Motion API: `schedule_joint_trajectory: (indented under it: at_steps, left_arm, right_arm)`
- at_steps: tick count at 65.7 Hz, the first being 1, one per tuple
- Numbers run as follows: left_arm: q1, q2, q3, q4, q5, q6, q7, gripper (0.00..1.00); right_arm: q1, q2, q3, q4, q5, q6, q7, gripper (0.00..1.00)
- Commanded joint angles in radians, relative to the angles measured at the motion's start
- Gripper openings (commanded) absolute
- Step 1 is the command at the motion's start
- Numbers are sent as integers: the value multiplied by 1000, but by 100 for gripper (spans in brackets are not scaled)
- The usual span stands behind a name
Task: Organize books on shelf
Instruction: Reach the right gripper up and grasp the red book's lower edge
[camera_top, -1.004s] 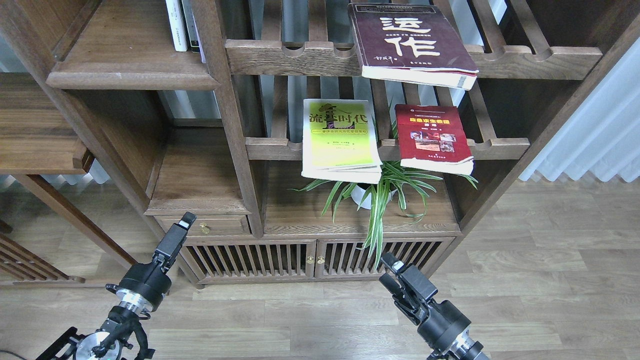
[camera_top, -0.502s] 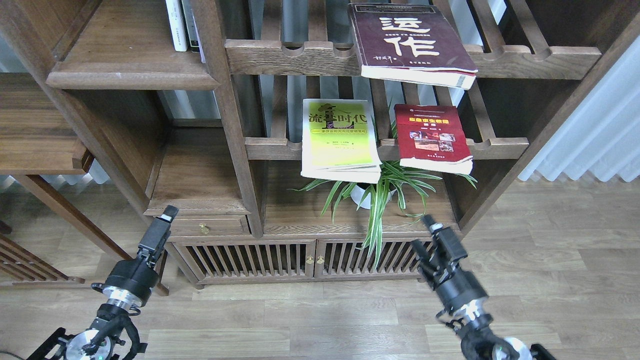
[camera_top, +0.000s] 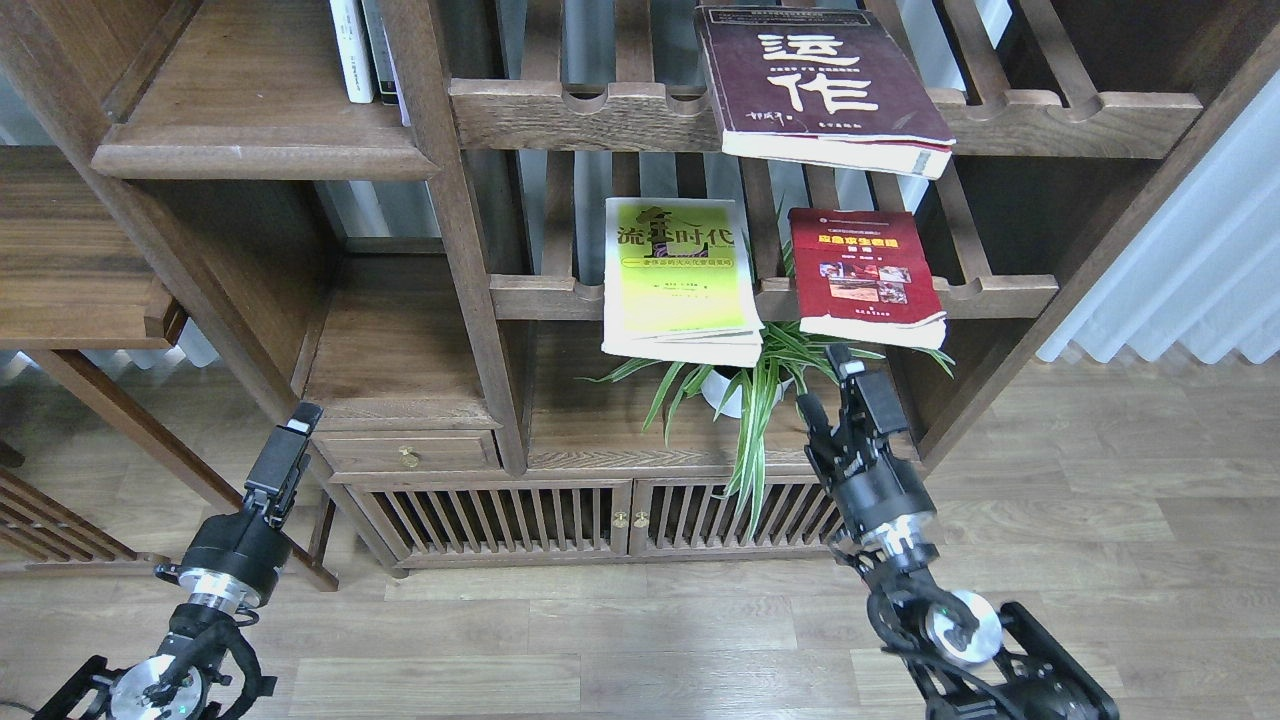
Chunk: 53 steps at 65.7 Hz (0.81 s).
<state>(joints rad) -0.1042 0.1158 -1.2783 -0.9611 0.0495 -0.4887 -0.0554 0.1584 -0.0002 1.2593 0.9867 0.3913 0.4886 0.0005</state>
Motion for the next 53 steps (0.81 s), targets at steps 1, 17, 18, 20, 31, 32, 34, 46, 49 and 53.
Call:
schedule_joint_trajectory:
  at_steps: [1, 17, 18, 20, 31, 32, 34, 46, 49, 53]
  left_arm:
    - [0, 2, -12, -8, -2, 0, 0, 100]
    - [0, 5, -33, -13, -2, 0, 0, 100]
    - [0, 5, -33, -13, -2, 0, 0, 100]
    - [1, 5, -33, -13, -2, 0, 0, 100]
    - [20, 4, -32, -13, -2, 0, 0, 100]
    - [20, 4, -32, -13, -2, 0, 0, 100]
    - [21, 4, -32, -13, -2, 0, 0, 100]
    - [21, 2, -30, -16, -2, 0, 0, 100]
    - [21, 2, -32, -18, -2, 0, 0, 100]
    - [21, 4, -32, -18, -2, 0, 0, 100]
  right_arm:
    - [69, 0, 8, -46, 0, 0, 29, 99]
    - [109, 0, 9, -175, 1, 0, 45, 99]
    - [104, 0, 8, -174, 1, 0, 45, 99]
    - [98, 0, 5, -172, 1, 0, 44, 99]
    - [30, 0, -3, -171, 0, 0, 44, 99]
    - [30, 0, -3, -171, 0, 0, 44, 99]
    - [33, 0, 2, -175, 0, 0, 44, 99]
    - [98, 0, 9, -229, 0, -4, 44, 99]
    - [124, 0, 9, -264, 1, -7, 45, 99]
    - [148, 0, 11, -298, 3, -10, 45, 99]
